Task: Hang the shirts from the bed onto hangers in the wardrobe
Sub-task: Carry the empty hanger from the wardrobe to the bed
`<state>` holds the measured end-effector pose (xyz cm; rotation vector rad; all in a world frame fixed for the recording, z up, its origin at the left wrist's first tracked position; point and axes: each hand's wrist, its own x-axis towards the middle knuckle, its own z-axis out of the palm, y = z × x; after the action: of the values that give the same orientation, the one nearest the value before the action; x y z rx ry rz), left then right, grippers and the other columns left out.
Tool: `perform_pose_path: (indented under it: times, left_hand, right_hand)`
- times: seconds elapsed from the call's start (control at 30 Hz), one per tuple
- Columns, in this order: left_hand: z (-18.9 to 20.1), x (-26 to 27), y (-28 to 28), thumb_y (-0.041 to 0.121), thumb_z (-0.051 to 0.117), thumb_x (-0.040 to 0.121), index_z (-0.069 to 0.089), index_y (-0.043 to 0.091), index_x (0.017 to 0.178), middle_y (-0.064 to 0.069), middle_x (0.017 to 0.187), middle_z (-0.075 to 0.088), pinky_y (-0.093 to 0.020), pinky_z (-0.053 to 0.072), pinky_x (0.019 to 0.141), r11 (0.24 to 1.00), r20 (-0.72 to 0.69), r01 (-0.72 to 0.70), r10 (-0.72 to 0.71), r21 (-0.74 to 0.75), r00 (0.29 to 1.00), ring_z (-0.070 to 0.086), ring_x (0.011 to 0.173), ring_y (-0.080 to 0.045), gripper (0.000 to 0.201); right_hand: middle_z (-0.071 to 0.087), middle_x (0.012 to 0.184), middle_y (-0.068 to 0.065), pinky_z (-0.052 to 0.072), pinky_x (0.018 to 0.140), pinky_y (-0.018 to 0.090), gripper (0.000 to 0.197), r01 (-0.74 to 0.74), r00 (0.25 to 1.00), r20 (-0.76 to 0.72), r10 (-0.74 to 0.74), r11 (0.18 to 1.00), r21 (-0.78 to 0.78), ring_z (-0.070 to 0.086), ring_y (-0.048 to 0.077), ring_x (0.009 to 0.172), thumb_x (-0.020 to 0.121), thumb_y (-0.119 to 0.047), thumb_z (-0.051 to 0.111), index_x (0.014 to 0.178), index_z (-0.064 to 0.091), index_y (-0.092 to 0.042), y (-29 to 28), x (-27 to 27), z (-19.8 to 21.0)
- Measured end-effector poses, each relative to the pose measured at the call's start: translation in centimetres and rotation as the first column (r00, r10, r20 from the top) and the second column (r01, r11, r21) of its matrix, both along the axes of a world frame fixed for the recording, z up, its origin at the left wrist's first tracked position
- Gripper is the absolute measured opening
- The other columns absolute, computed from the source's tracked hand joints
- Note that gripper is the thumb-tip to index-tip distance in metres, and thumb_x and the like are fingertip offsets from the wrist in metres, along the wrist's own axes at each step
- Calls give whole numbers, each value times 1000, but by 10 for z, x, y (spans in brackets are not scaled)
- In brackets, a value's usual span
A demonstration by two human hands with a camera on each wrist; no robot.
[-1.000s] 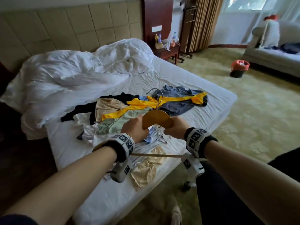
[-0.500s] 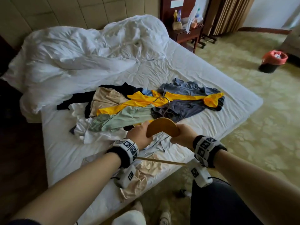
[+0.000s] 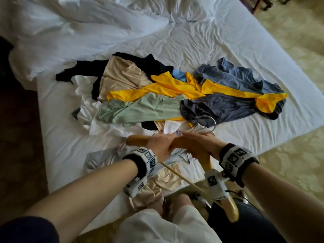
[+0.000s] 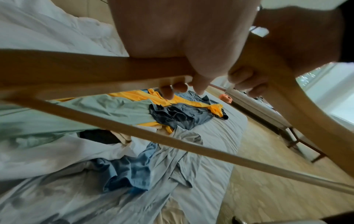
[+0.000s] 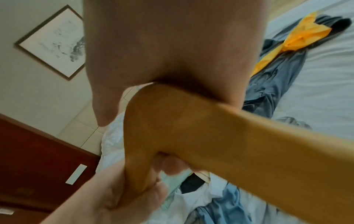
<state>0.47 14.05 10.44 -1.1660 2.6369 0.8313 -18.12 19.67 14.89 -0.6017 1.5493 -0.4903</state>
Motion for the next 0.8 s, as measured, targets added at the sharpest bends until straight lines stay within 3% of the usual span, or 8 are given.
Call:
perform_pose_path:
  times: [0.13,0.23,0.3,0.4,0.57,0.67,0.73,0.8]
  left_hand:
    - [-28,-13,-24,15,60,87,48,19,131,-6,131,54,-39,33,105,999,-114,19,-23,-40,993,47,125,-26,46]
    - [-53,-9,-32,9,62,86,21,24,148,-11,157,24,-38,26,115,991,-202,-97,77,-91,976,22,146,-27,76]
    - [-78,3,-32,8,60,86,17,22,150,-12,160,18,-38,24,117,987,-178,-159,151,-30,972,17,147,-27,79]
    - [-113,26,-27,13,61,90,30,12,150,-12,156,24,-39,27,117,953,-20,-288,291,95,956,26,144,-29,68]
    - [-171,37,-13,23,67,90,37,12,146,-7,154,32,-34,27,116,919,214,-340,298,200,930,27,145,-23,64]
    - [-198,28,-12,12,70,85,54,5,132,-12,138,50,-45,39,108,919,131,-332,310,213,942,41,135,-30,50]
    - [-206,18,-19,11,74,78,63,7,114,-10,117,60,-44,48,95,946,78,-293,285,140,955,54,116,-32,37]
    - [-211,5,-26,23,72,80,61,15,116,-3,116,59,-39,44,94,978,122,-199,190,69,974,52,115,-28,38]
  right_hand:
    - [60,76,17,48,59,32,50,-11,998,63,4,995,101,56,22,60,77,-58,74,95,73,-12,-23,-4,-24]
    - [46,70,12,39,60,33,19,-23,1000,18,25,996,-82,45,22,63,84,-50,71,95,78,-35,-36,-9,-45]
    - [46,66,2,40,62,38,35,-52,996,-80,39,984,-171,46,17,62,76,-58,75,96,73,-30,-44,-16,-67]
    - [53,66,-4,44,66,41,48,-46,975,-222,3,981,-187,54,17,63,70,-61,72,91,61,-19,-56,-28,-104]
    - [61,76,-1,43,60,28,32,-99,940,-339,28,976,-193,60,16,69,82,-40,71,100,59,-17,-63,-27,-153]
    - [63,85,-2,41,58,18,33,-144,933,-346,97,983,-114,59,11,73,87,-28,70,116,58,-18,-54,-24,-186]
    - [63,87,-2,45,65,25,45,-157,920,-375,117,984,-79,60,17,76,80,-36,65,122,57,-20,-46,-23,-204]
    - [62,82,-2,49,69,34,46,-135,911,-400,95,988,-72,60,22,76,74,-35,64,118,60,-22,-43,-24,-214]
